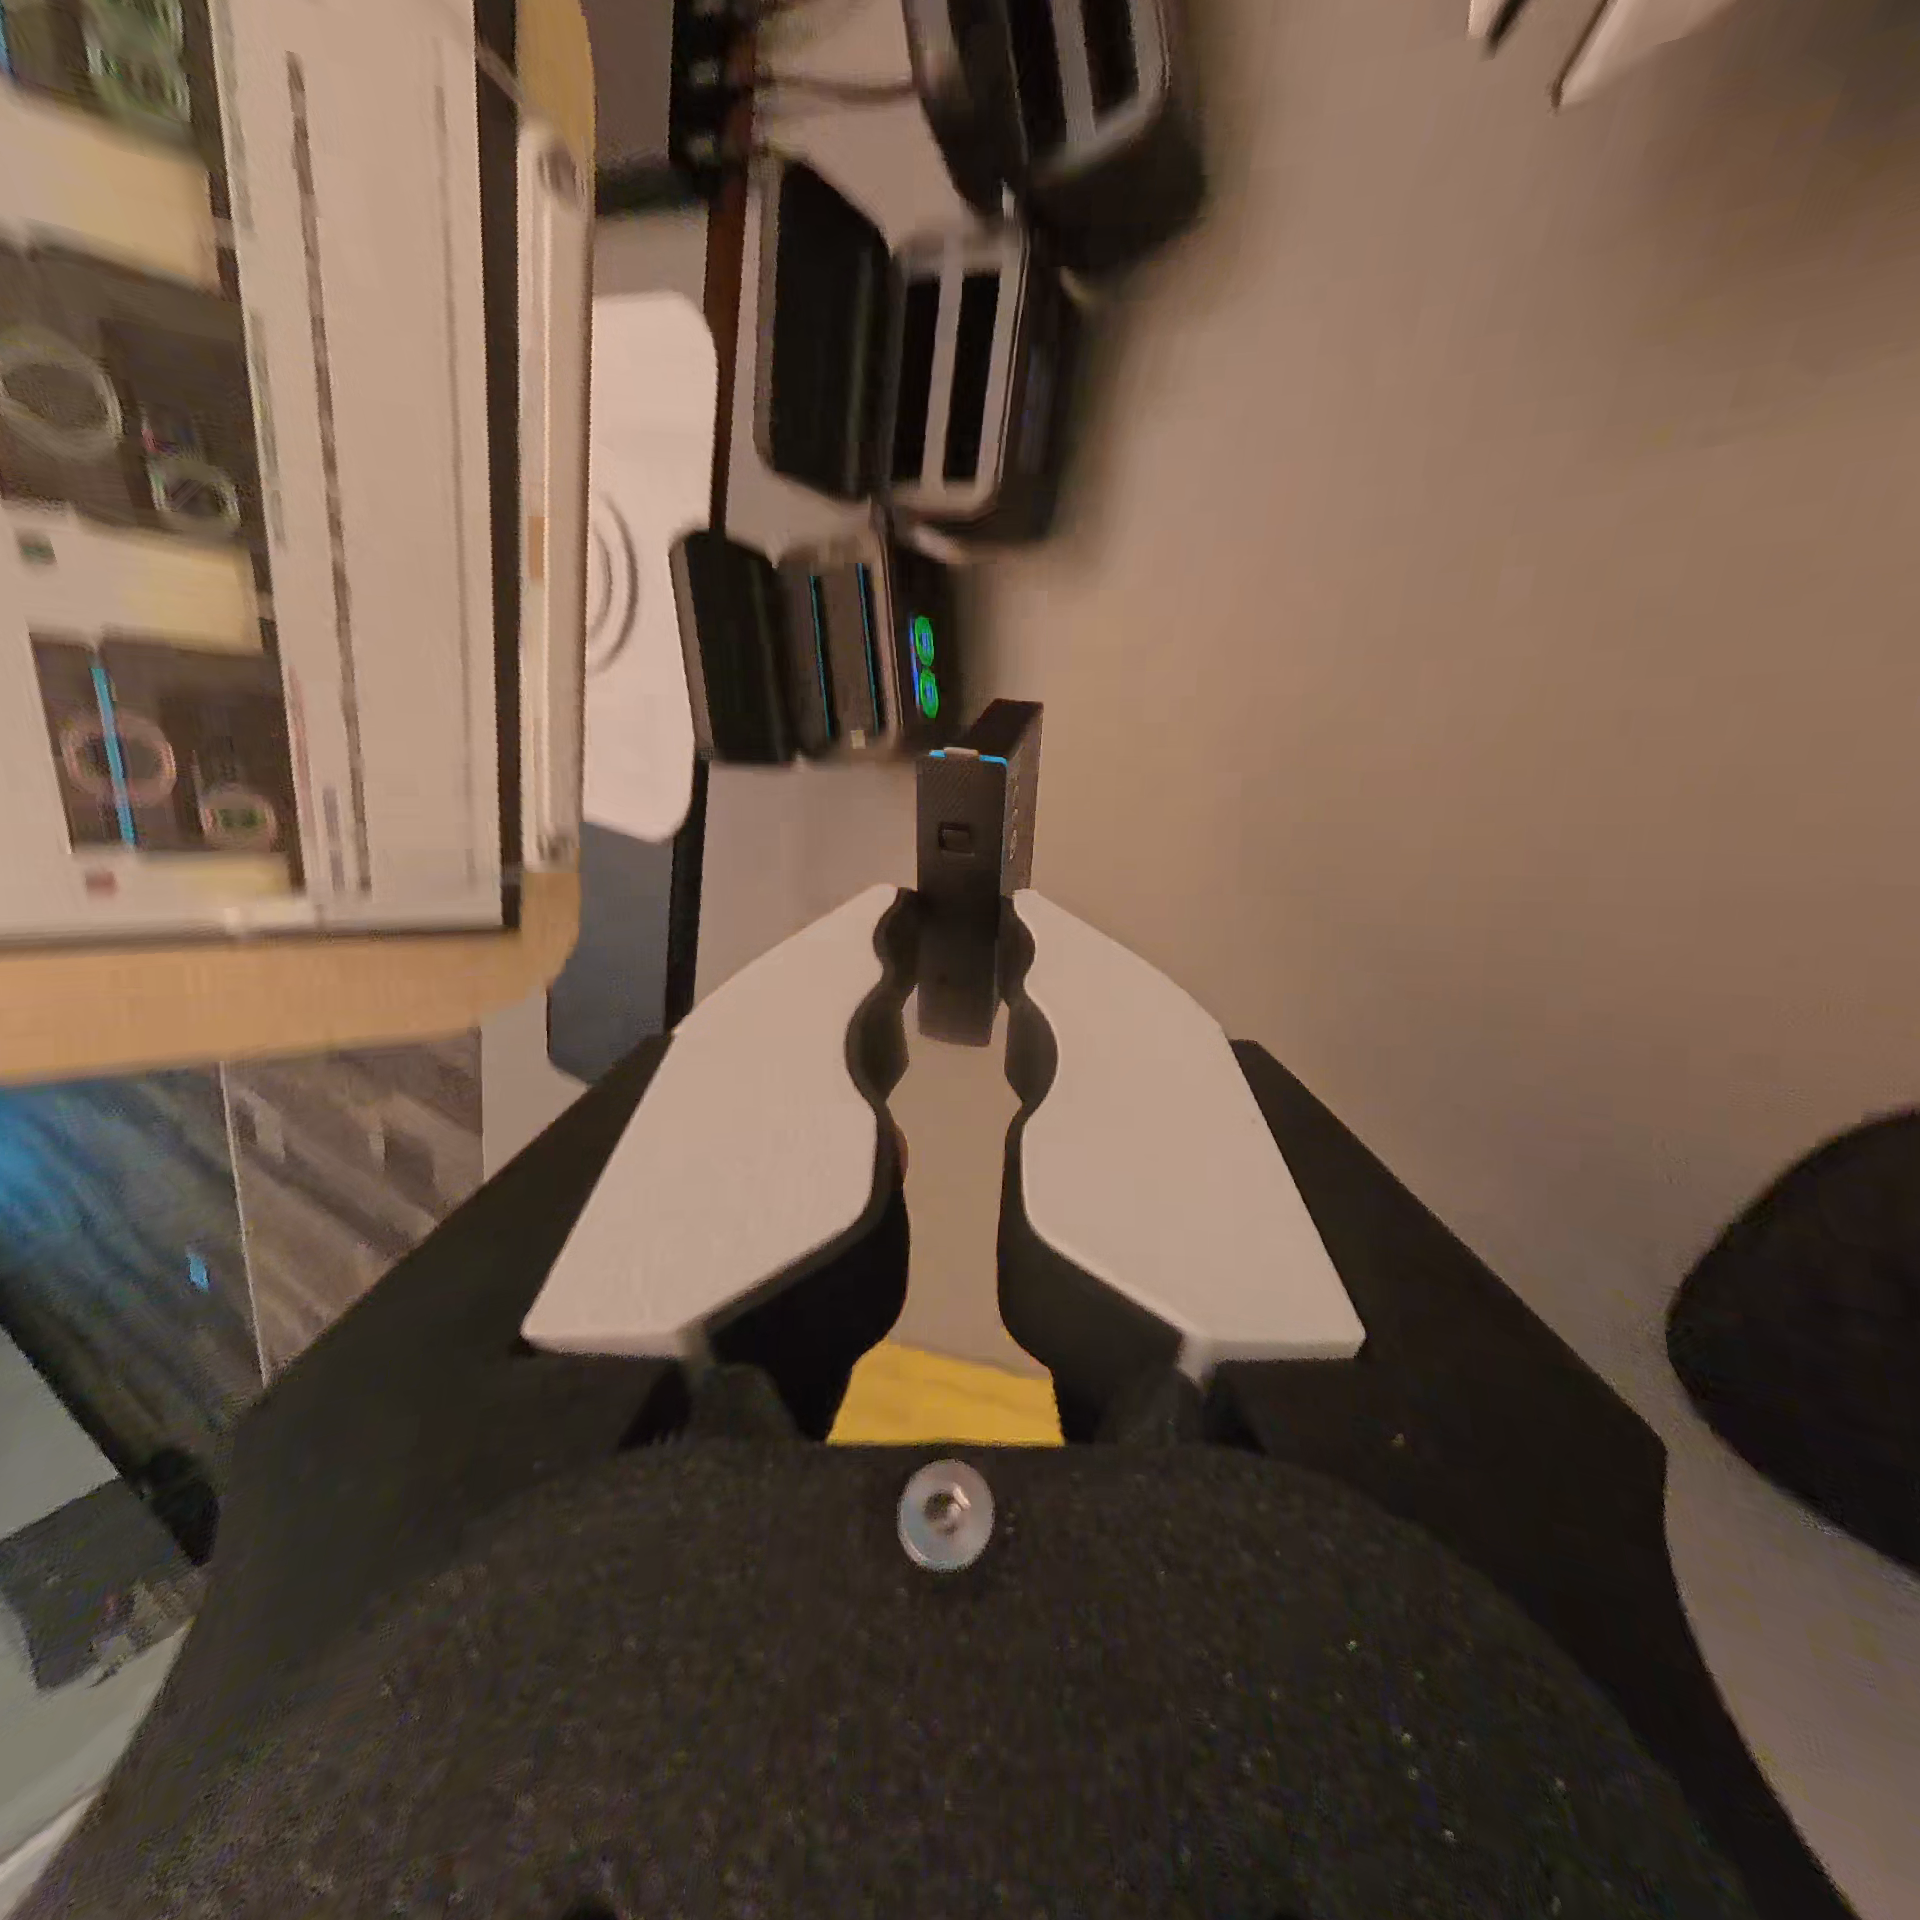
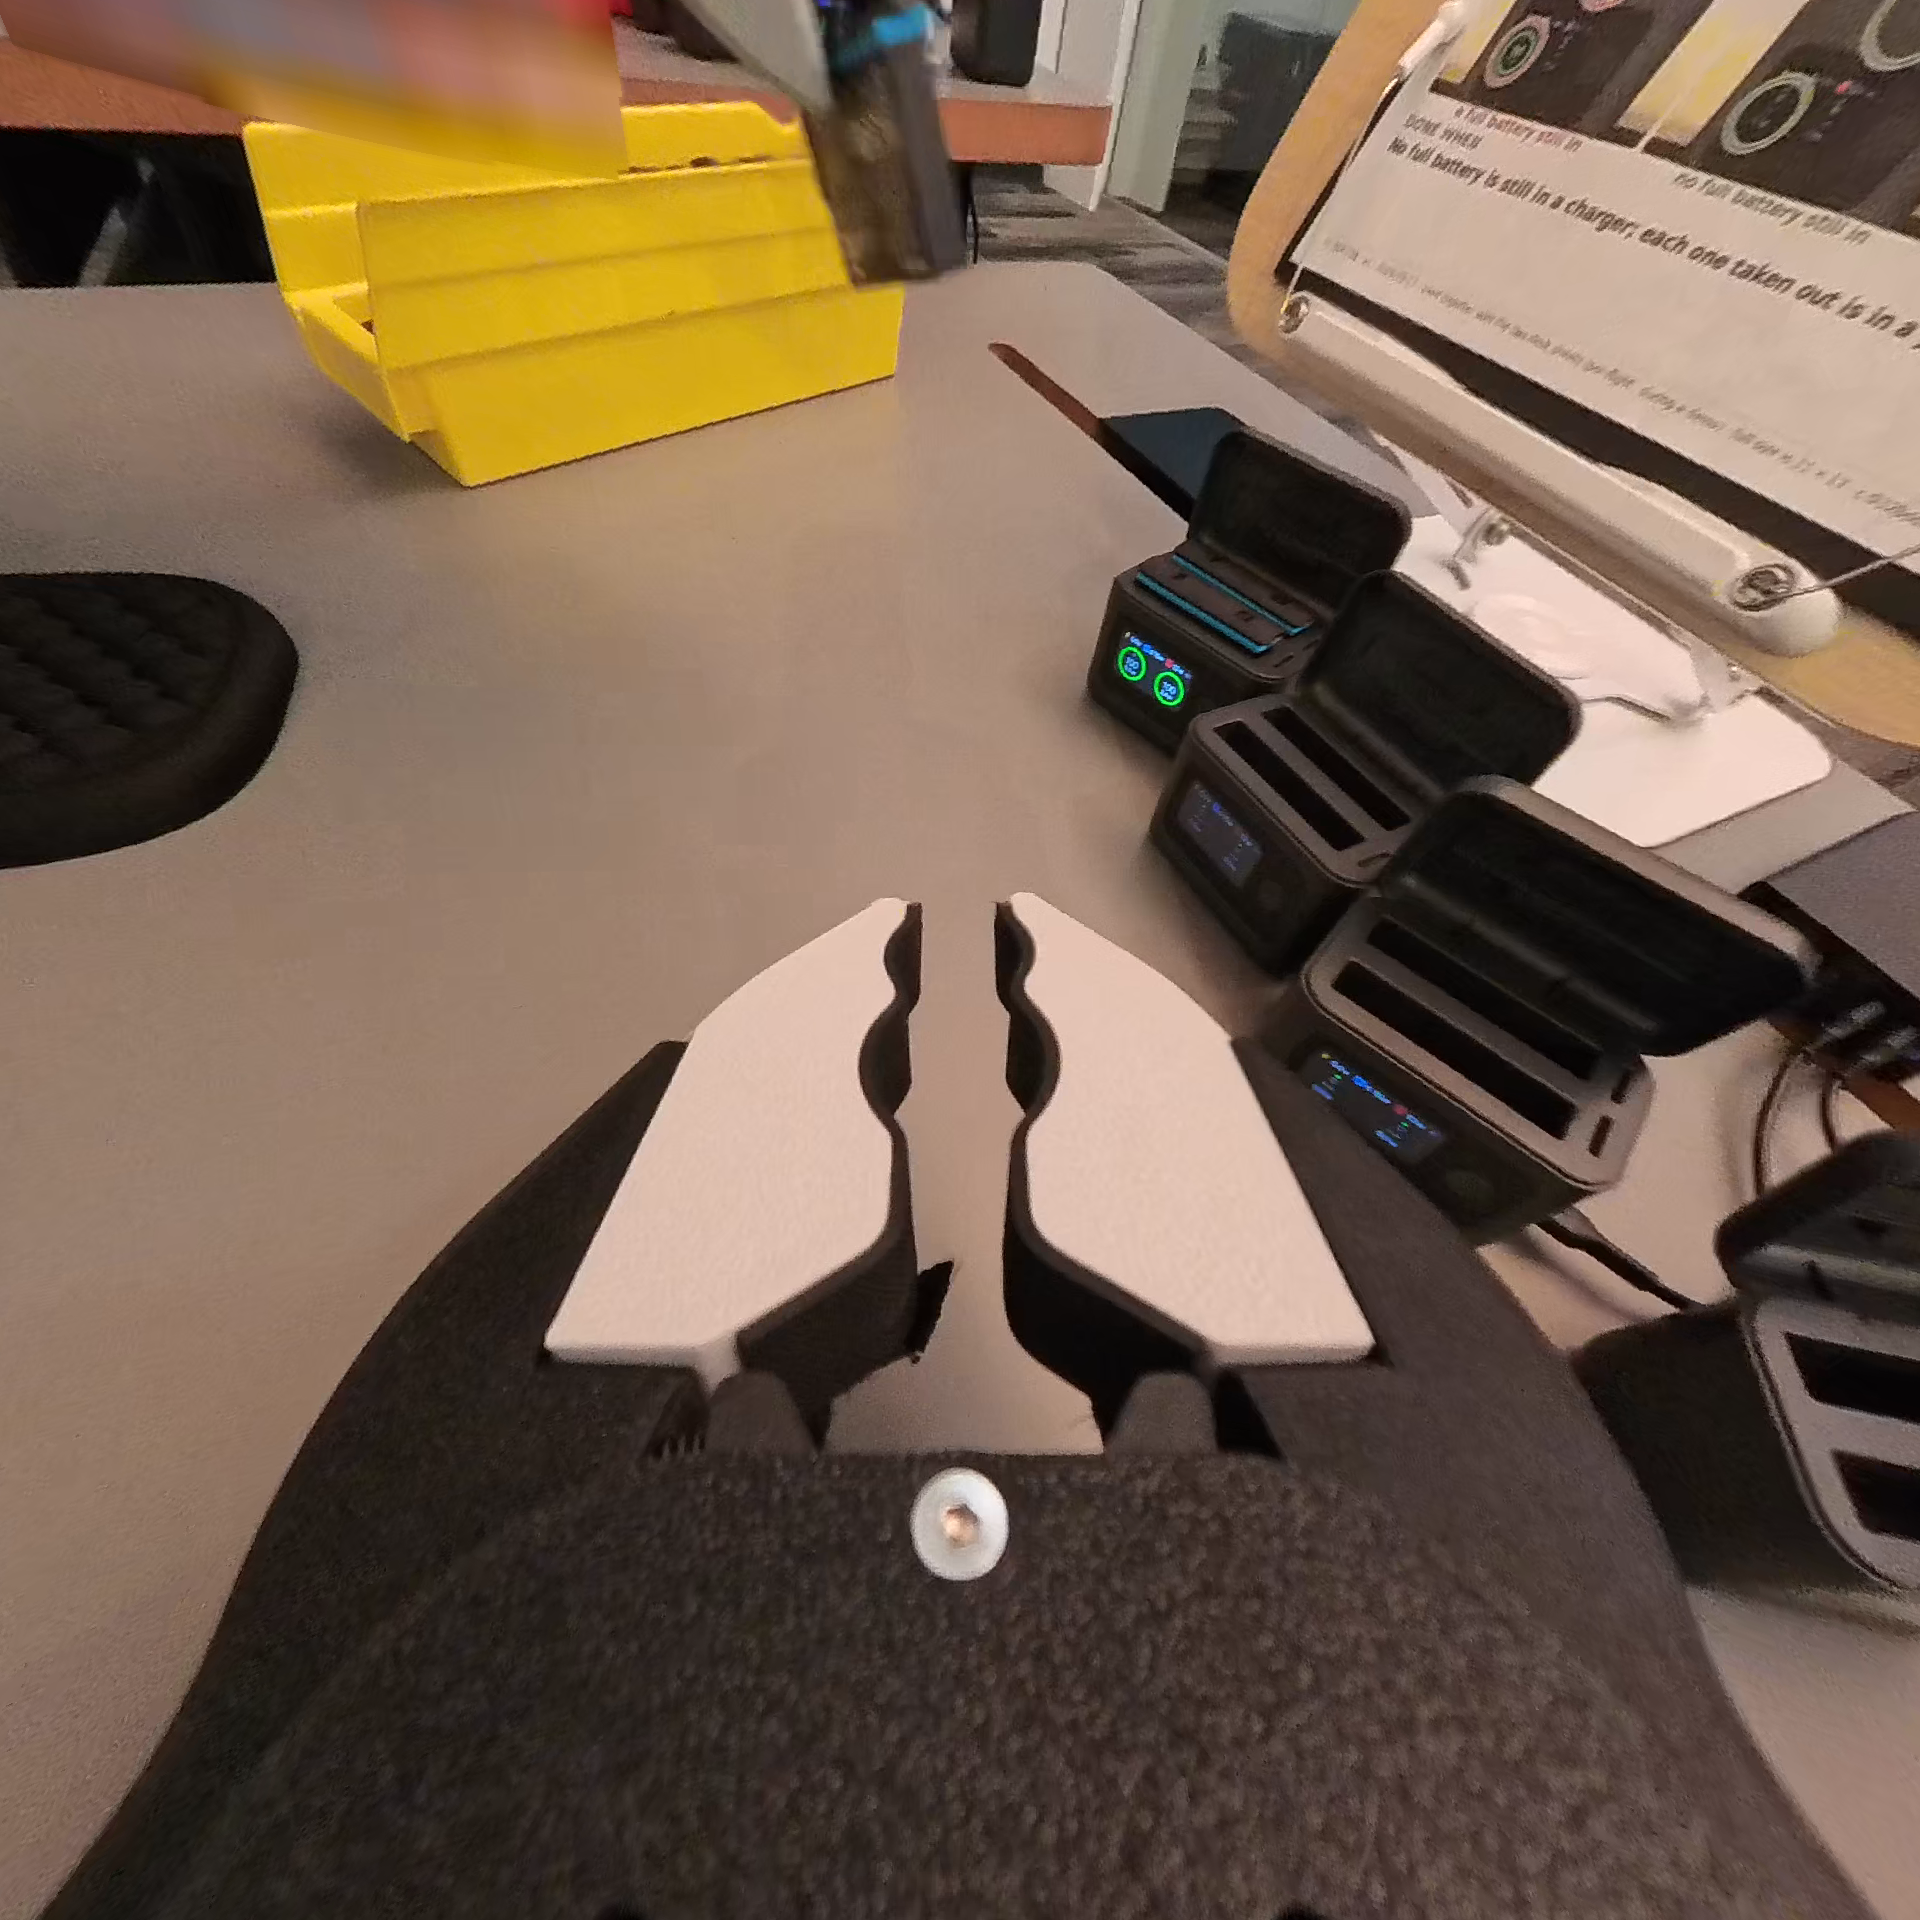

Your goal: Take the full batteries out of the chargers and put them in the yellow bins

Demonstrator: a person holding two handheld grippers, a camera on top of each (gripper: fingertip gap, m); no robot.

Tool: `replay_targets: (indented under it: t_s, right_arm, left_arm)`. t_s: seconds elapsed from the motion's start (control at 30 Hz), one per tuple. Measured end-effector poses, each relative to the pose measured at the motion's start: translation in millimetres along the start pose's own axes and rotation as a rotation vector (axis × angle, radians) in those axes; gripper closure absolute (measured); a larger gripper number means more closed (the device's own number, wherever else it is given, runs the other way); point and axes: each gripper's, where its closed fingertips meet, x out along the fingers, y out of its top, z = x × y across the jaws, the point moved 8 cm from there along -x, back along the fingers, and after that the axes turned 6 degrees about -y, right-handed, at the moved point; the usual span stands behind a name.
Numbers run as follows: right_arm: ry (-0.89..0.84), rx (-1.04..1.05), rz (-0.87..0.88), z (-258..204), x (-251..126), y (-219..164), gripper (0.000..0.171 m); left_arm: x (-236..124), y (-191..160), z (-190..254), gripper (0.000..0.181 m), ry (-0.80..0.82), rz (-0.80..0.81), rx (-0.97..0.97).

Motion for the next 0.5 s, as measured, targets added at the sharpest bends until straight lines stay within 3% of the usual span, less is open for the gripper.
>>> replay_targets:
  t_s: [0.23, 0.5]
  right_arm:
    - [-0.013, -0.010, -0.001, 4, -4, 0, 0.158]
    - [-0.002, -0.016, -0.001, 4, -4, 1, 0.158]
  left_arm:
    - [76, 85, -33, 0.166, -0.059, -0.092, 0.058]
    - [133, 108, -54, 0.166, -0.136, -0.212, 0.048]
